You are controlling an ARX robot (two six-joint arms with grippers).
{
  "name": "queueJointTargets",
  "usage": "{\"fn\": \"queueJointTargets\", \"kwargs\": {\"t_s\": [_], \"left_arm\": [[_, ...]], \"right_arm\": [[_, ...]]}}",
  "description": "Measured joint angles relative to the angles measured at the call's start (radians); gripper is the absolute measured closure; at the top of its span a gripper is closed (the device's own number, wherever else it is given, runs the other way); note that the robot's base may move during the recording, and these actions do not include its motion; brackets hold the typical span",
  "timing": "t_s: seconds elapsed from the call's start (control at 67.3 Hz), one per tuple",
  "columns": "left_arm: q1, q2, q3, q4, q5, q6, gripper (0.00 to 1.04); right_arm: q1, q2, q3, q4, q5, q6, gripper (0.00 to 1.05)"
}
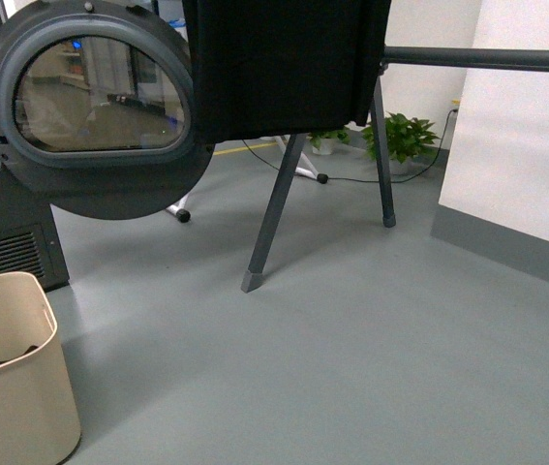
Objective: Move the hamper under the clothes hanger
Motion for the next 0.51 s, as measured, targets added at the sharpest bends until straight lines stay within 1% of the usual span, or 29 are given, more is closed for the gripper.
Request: {"fn": "queueJointTargets", "kwargs": {"t_s": [0.505], "left_arm": [[0.000,0.000,0.000,0.000,0.002,0.000,0.07]], "right_arm": [[0.000,0.000,0.000,0.000,0.000,0.000,0.08]]}}
